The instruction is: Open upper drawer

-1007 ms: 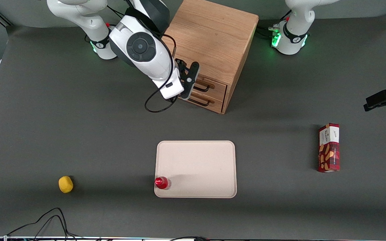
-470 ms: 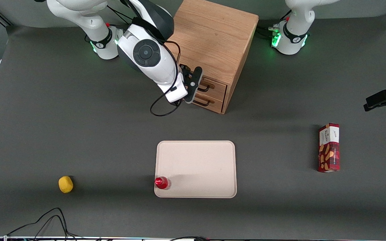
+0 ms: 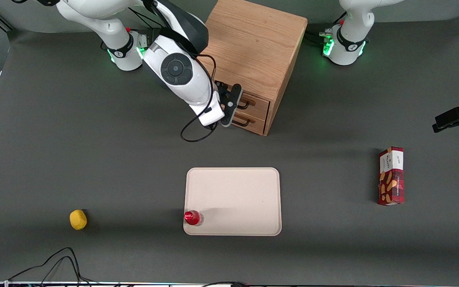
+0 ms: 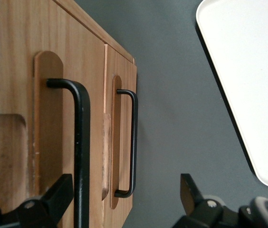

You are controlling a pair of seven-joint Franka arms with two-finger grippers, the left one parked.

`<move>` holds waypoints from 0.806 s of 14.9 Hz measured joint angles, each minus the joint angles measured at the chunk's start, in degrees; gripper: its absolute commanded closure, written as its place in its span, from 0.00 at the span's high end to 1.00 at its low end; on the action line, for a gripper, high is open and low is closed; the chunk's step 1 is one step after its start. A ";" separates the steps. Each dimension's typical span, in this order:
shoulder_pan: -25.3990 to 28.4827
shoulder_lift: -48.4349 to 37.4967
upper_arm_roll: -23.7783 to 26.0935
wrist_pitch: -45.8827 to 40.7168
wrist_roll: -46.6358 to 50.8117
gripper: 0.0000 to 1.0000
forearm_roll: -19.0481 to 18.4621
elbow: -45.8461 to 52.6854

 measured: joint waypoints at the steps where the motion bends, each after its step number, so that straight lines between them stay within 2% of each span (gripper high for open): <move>1: 0.13 0.29 0.01 0.14 0.00 1.00 -0.87 -0.01; 7: 0.30 1.52 -0.10 1.33 -0.05 1.00 -2.39 0.00; 12: -0.25 1.56 -2.10 2.01 -2.22 1.00 -2.97 0.15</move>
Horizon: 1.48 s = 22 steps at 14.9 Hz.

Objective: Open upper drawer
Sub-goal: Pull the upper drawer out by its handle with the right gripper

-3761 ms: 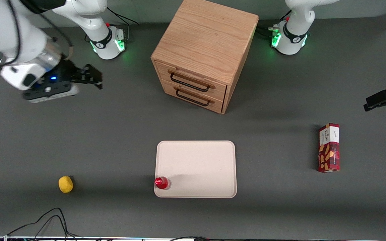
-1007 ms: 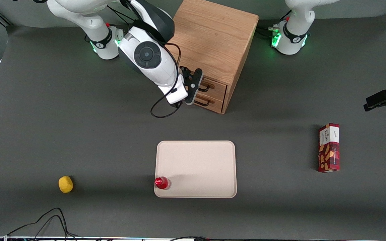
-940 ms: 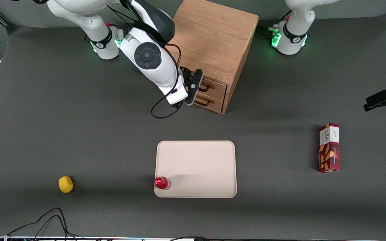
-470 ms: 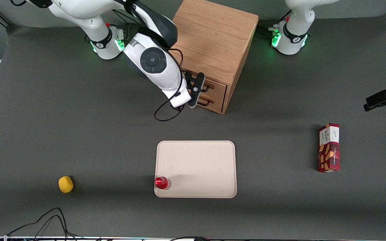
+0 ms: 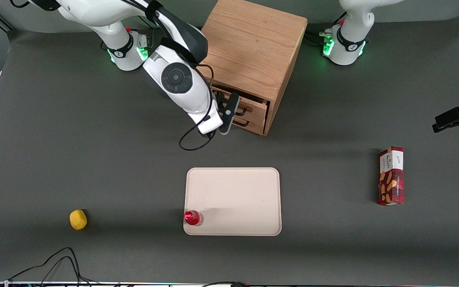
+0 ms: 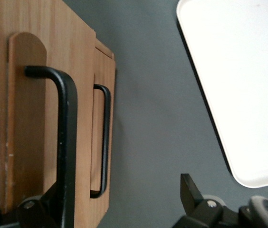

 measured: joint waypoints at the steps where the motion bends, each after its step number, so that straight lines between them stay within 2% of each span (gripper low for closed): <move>1: -0.06 0.01 -0.63 0.10 -0.19 1.00 0.00 0.15; 9: -0.27 1.93 -4.09 0.49 -1.41 1.00 0.00 4.72; 22: -0.33 5.24 -9.85 6.48 -4.34 1.00 0.00 8.86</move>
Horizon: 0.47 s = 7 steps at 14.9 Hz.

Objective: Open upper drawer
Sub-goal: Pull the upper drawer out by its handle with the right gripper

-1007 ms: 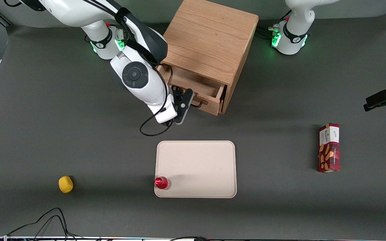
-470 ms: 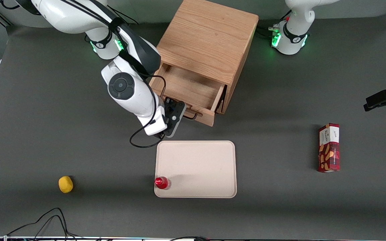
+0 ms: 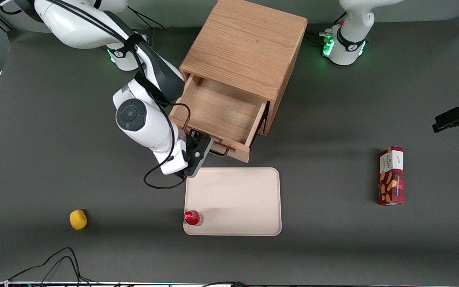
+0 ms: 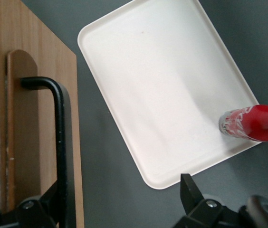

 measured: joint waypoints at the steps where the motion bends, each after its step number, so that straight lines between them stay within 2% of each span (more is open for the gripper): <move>1: 0.00 0.31 -0.26 0.08 -0.11 1.00 0.00 0.46; 7: -0.03 1.88 -1.92 0.10 -1.35 1.00 0.00 3.32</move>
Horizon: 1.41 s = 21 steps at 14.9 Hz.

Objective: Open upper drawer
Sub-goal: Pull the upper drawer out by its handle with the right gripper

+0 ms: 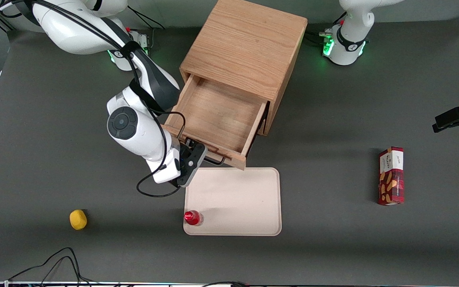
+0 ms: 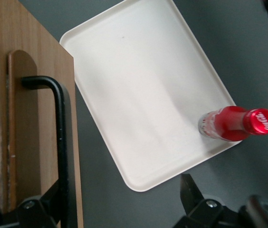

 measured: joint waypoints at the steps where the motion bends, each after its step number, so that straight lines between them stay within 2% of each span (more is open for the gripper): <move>1: -0.01 0.29 -0.47 0.00 -0.21 1.00 0.00 0.46; 21: -0.38 2.60 -1.79 -1.18 -2.08 1.00 0.54 4.79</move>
